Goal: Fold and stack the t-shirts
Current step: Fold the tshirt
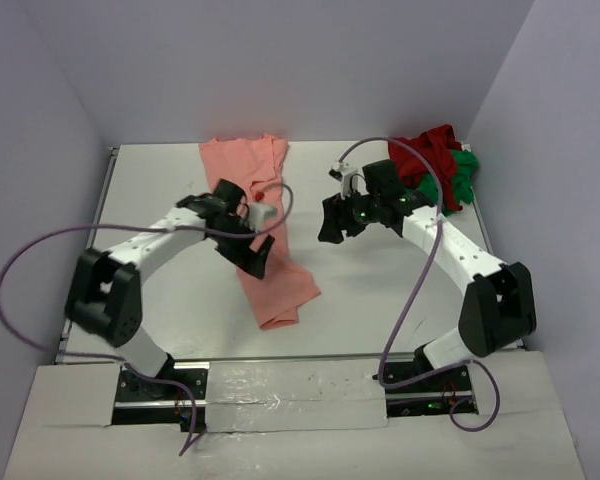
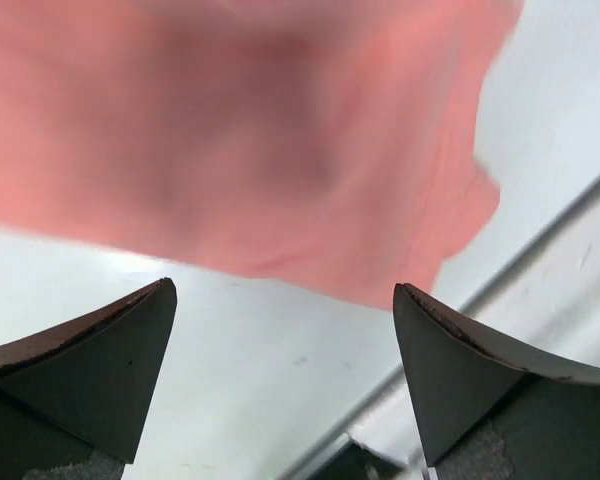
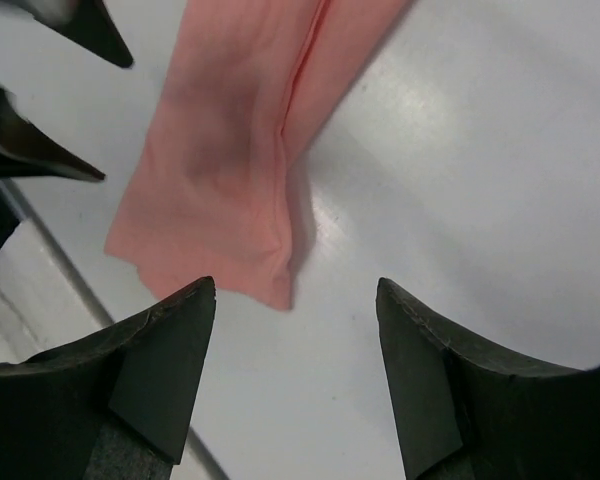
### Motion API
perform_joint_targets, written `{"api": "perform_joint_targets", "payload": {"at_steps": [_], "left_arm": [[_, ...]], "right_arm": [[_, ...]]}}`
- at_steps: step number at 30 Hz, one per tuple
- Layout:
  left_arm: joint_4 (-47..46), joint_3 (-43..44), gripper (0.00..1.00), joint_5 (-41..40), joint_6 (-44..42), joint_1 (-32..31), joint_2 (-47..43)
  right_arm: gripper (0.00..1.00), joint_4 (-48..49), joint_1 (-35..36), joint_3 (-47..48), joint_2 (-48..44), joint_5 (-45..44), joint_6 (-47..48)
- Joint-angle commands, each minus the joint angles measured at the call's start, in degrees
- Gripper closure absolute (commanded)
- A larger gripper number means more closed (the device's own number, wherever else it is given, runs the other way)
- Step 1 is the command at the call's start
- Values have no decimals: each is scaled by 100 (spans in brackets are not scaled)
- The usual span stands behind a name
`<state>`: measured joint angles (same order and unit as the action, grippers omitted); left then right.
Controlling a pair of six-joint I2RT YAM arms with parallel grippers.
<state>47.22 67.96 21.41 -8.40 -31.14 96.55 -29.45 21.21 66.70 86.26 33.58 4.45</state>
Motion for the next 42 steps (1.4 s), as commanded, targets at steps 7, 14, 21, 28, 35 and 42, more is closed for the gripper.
{"api": "perform_joint_targets", "payload": {"at_steps": [7,14,21,28,35,42], "left_arm": [[-2330,-1047,1,21,1031,1241,-3825],[-2680,-1952,1,-1143,1288,1399,-5152],[-4080,-2788,1,-3037,1482,1540,-5262],[-3160,-1928,16,-3119,2185,2242,-3471],[-1314,-978,14,-1465,2220,2902,-2686],[-557,-1065,11,-700,1940,2911,-3019]], "right_arm": [[27,-86,23,-25,-1137,-722,-392],[28,-100,120,-630,-2075,-1448,-198],[19,1961,50,-1845,-2984,-3350,-67],[10,760,23,-1160,-2201,-3323,-234],[8,-446,23,-834,-1816,-1754,-383],[9,-1053,128,-631,-1586,-635,-331]]}}
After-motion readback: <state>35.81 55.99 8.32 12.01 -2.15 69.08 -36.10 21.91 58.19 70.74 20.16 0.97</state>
